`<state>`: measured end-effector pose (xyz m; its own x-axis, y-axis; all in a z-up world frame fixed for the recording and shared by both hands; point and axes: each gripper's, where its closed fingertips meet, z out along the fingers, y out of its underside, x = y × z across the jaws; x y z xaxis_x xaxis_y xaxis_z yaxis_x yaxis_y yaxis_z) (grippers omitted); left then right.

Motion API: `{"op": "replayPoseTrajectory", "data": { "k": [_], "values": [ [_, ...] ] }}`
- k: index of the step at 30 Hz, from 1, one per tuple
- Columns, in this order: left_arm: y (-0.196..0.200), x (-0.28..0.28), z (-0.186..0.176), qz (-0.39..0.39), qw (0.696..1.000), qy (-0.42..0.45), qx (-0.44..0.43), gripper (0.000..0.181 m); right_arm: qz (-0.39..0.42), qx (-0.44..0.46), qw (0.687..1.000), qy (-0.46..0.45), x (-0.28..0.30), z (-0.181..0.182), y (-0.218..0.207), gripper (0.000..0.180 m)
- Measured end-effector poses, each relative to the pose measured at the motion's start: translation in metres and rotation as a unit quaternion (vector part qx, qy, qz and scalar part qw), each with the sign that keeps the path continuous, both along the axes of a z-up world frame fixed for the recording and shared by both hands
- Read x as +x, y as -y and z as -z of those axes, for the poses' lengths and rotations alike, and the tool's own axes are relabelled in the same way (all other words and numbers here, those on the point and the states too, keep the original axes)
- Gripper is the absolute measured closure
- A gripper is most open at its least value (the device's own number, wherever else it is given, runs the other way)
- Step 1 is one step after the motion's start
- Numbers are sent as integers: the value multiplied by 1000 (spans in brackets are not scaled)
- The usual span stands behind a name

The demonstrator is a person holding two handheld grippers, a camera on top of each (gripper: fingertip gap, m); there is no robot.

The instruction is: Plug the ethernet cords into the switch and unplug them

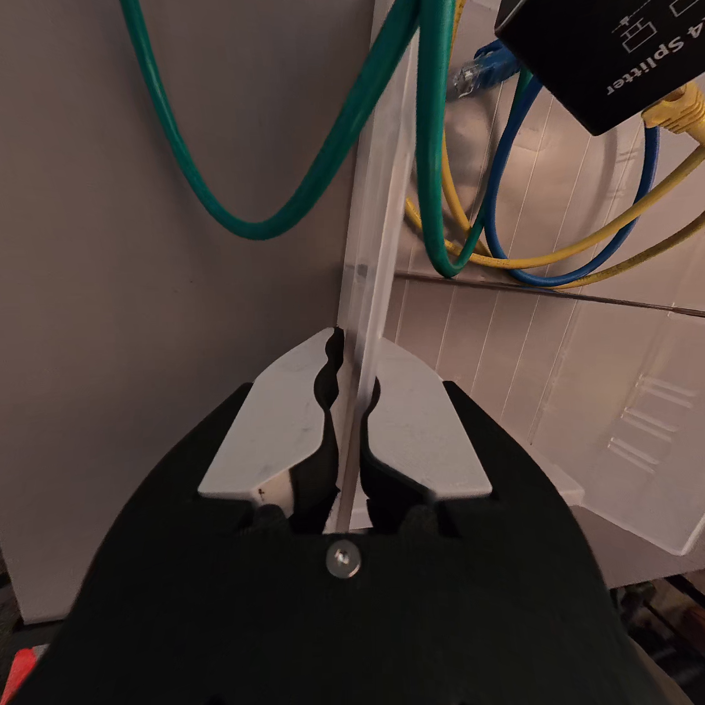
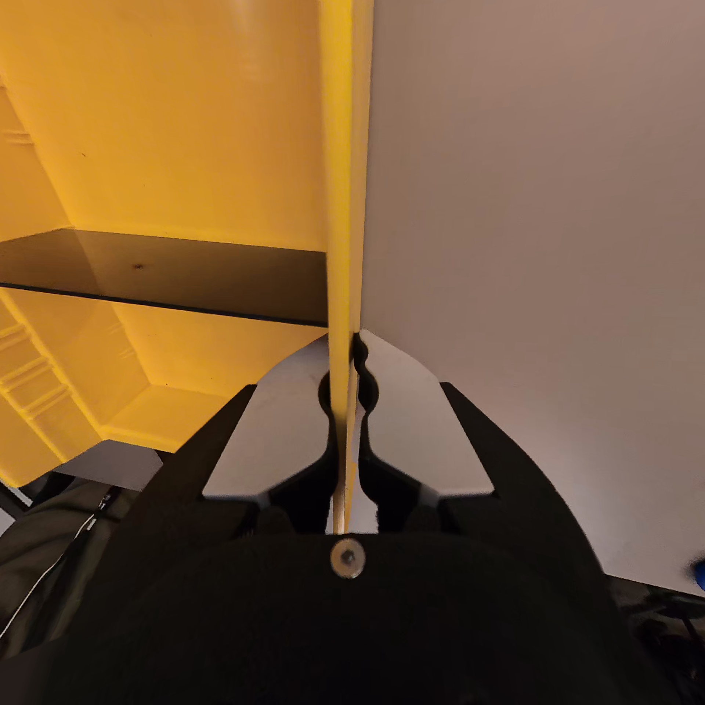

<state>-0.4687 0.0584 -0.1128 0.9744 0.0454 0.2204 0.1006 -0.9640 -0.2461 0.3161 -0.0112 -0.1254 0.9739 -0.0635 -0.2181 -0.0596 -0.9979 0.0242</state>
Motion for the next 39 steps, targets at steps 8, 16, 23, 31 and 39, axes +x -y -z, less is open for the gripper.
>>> {"op": "replayPoseTrajectory", "data": {
  "k": [8, 16, 23, 31, 39],
  "values": [
    [-7, -9, -52, 2, 993, -45, 108, 139, -9, 55, 998, 32, 11, -31, -11, 167],
    [-54, 65, -103, 139, 946, 5, 294, 105, -37, 305, 948, 88, 4, -146, -61, 161],
    [-113, 87, -86, 237, 884, -165, 367, 86, -83, 601, 791, 79, -67, -258, -74, 152],
    [-137, 83, -52, 338, 878, -224, 255, 76, -100, 676, 730, -9, -140, -281, -57, 143],
    [-145, 92, -41, 351, 883, -216, 226, 76, -132, 677, 724, 1, -165, -274, -62, 144]
  ]
}}
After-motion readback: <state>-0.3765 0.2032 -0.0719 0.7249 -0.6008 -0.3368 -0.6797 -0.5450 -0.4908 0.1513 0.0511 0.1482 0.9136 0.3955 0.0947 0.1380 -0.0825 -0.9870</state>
